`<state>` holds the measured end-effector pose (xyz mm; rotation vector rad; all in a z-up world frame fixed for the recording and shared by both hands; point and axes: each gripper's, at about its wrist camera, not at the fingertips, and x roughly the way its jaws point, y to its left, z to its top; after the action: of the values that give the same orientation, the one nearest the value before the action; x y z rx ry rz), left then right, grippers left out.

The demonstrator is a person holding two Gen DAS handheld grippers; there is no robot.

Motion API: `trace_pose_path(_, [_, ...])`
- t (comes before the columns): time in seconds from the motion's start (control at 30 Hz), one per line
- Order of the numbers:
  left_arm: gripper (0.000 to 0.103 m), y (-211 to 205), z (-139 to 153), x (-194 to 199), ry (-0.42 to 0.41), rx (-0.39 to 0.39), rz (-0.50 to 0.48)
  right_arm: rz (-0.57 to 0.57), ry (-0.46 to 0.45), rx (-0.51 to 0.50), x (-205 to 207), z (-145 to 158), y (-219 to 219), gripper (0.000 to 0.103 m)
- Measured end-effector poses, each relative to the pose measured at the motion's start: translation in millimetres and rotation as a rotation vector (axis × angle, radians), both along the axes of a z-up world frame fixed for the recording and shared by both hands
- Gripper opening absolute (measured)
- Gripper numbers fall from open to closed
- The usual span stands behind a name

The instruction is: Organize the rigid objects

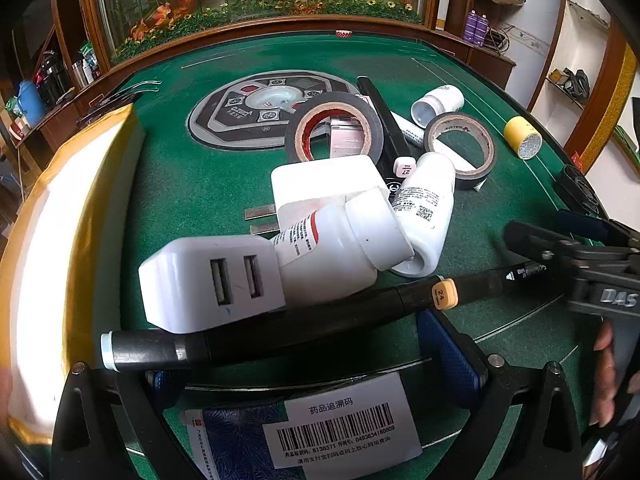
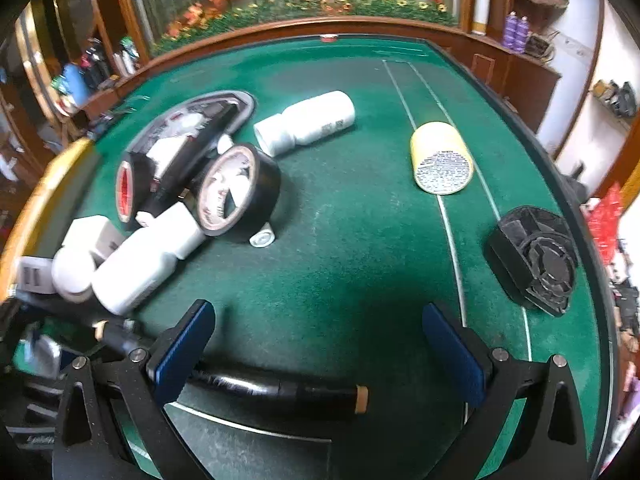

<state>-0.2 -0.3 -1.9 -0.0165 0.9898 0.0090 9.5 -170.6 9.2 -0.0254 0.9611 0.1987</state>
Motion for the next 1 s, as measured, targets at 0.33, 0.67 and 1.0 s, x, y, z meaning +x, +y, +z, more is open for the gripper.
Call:
trace_pose_path(0.33, [0.103,0.1,0.1,0.2,0.0,0.0,0.0,0.363,-0.133,-0.045,-31.0,43.1,13.8,0.087])
trace_pose_path(0.67, [0.103,0.2,0.0,0.4,0.001,0.0,-0.001,0.677,-0.082,-0.129,-41.6,24.4,61.4,0.045])
trace_pose_path(1.0, [0.102,3.7,2.0,-2.2,0.018,-0.007,-0.069,0.714,-0.03,-0.19,-51.2,7.0,69.8,0.014])
